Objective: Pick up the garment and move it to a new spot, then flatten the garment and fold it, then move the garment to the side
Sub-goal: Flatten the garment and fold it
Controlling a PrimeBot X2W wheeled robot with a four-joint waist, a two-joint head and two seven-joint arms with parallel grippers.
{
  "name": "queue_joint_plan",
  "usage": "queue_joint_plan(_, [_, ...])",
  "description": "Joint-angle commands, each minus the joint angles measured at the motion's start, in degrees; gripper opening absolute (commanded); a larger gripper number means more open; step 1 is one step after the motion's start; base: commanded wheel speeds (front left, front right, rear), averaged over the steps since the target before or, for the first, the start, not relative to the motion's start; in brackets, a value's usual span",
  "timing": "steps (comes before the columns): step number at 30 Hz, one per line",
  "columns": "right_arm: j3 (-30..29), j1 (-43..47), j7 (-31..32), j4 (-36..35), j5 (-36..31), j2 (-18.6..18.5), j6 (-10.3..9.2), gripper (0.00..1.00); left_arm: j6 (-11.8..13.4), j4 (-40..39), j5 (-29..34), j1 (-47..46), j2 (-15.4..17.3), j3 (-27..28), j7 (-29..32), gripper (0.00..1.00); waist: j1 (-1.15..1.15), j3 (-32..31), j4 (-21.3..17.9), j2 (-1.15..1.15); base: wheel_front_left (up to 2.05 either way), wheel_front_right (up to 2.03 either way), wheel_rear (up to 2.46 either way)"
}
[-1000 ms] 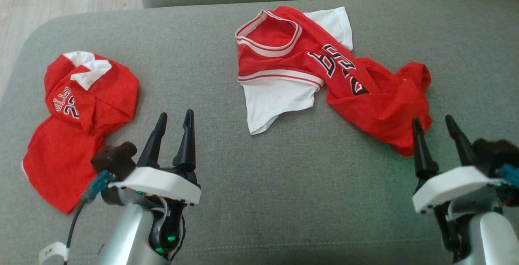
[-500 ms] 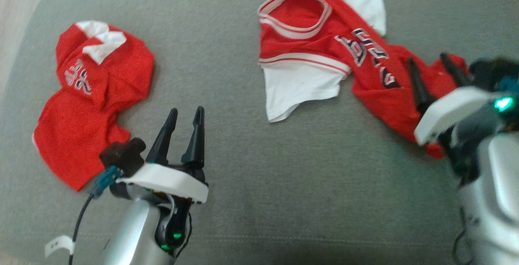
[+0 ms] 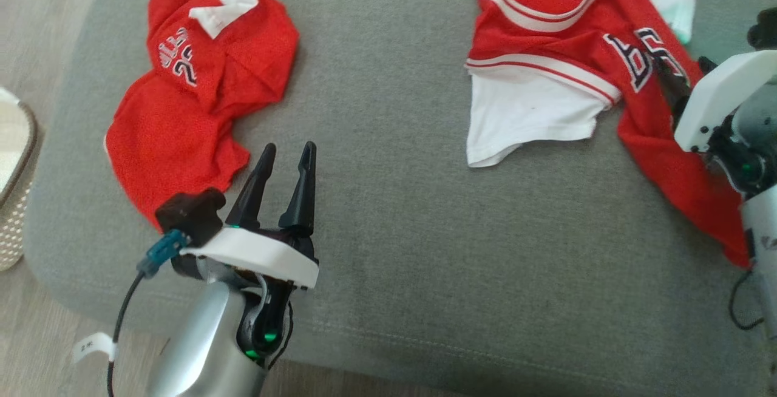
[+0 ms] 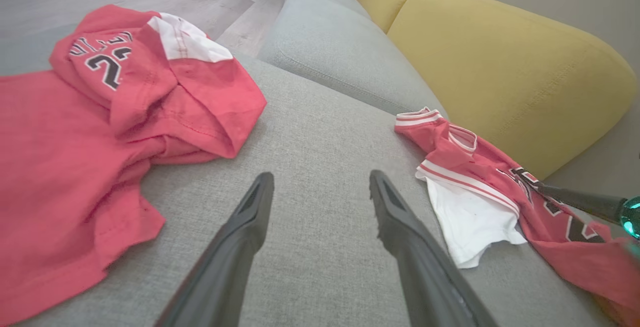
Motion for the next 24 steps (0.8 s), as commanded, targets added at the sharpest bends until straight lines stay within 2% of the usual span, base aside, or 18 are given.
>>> queue_joint_plan(1, [1.32, -2.42, 0.59, -0.14, 0.53, -1.4, 0.43, 1.0, -0.38, -1.58, -0.48, -2.18, 0.54, 1.46, -0.29, 1.0, 0.0, 0.7, 0.97, 0.0, 0.0, 0.0, 0.0])
queue_joint_plan(4, [1.84, -3.22, 1.19, 1.9, 0.65, -1.99, 0.43, 1.0, -0.42, -1.61, -0.58, -2.32, 0.54, 1.35, -0.29, 1.0, 0.0, 0.86, 1.38, 0.0, 0.0, 0.0, 0.0])
queue_joint_plan(5, [1.8, -3.69, 1.13, 2.81, 0.53, -2.27, 0.43, 0.82, -0.42, -1.64, -0.62, -2.36, 0.54, 1.31, -0.29, 1.0, 0.0, 0.93, 1.52, 0.0, 0.0, 0.0, 0.0])
queue_joint_plan(7, [1.97, -4.5, 0.96, 4.36, 0.29, -2.59, 0.43, 0.02, -0.37, -1.69, -0.7, -2.4, 0.54, 1.17, -0.29, 1.0, 0.0, 0.98, 1.75, 0.0, 0.0, 0.0, 0.0])
queue_joint_plan(8, [2.36, -4.91, 0.7, 4.81, 0.26, -2.76, 0.43, 0.0, -0.36, -1.7, -0.73, -2.39, 0.54, 1.1, -0.29, 1.0, 0.0, 0.98, 1.83, 0.0, 0.0, 0.0, 0.0])
queue_joint_plan(15, [4.22, -8.67, -3.7, 5.62, -1.03, -4.92, 0.43, 0.0, -0.05, -1.15, -0.96, -1.7, 0.54, 0.61, -0.29, 1.0, 0.0, -0.53, 1.82, 0.0, 0.0, 0.0, 0.0])
queue_joint_plan(20, [8.61, -12.4, -5.59, 4.49, -3.66, -8.68, 0.43, 0.0, 0.25, -1.19, -1.41, -1.44, 0.54, -0.18, -0.29, 1.0, 0.0, -1.54, 2.08, 0.0, 0.0, 0.0, 0.0])
queue_joint_plan(24, [13.54, -15.88, -8.26, 3.85, -8.62, -12.69, 0.43, 0.0, 0.47, -1.55, -1.9, -1.63, 0.54, -0.92, -0.29, 1.0, 0.0, -1.22, 2.77, 0.0, 0.0, 0.0, 0.0])
